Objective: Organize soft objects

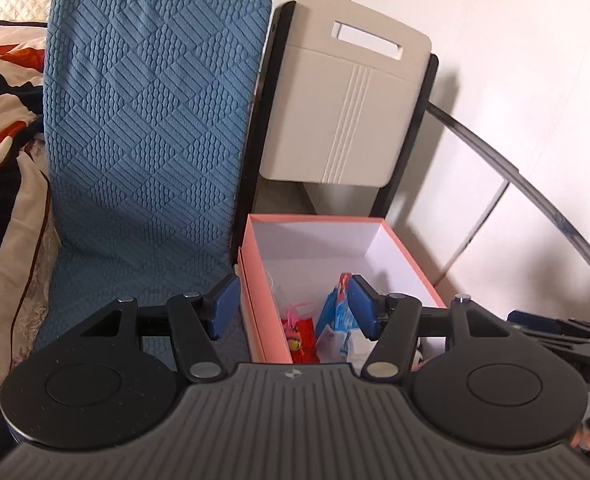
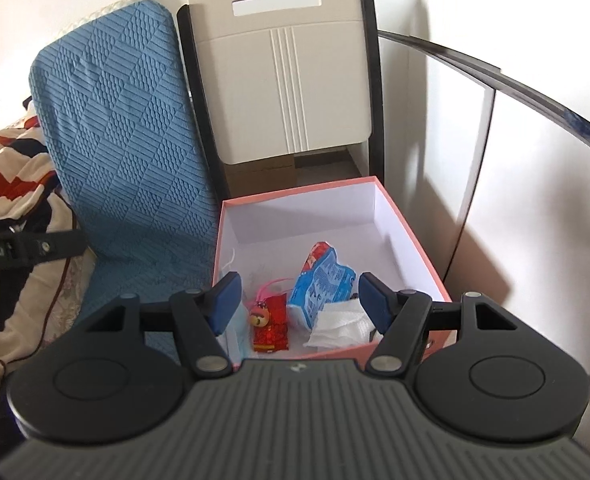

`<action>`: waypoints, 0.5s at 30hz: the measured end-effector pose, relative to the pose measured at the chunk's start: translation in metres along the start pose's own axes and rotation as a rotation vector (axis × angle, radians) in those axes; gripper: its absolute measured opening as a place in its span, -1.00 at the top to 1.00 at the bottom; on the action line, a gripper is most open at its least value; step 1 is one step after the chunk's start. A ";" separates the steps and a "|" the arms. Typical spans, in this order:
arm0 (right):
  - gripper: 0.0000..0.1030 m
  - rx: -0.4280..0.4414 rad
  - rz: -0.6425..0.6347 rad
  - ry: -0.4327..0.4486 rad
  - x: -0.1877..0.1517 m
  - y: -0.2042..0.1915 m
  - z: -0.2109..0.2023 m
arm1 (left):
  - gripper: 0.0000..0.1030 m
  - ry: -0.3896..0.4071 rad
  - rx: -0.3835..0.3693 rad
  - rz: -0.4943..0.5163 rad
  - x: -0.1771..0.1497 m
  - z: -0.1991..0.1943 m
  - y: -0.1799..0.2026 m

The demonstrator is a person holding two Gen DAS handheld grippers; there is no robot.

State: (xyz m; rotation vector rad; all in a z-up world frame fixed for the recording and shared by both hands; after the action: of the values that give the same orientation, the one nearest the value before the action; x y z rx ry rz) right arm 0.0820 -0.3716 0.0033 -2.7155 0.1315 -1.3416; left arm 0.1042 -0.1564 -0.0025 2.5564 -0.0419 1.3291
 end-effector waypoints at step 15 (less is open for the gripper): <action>-0.31 -0.043 0.003 0.001 -0.040 -0.016 -0.036 | -0.26 -0.022 -0.041 0.054 -0.031 -0.023 0.002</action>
State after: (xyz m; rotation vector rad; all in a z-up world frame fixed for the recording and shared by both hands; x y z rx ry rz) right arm 0.0300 -0.3534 -0.0041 -2.7486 0.1661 -1.3547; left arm 0.0677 -0.1560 -0.0143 2.5526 -0.1419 1.3052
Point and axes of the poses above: each gripper's, at about its wrist camera, not at the fingertips, and z roughly the way its jaws point, y to its right, x to its top, the point moved 3 cm from there along z, roughly the way its jaws point, and after that the axes turned 2 degrees about z, right-handed, at the moved point
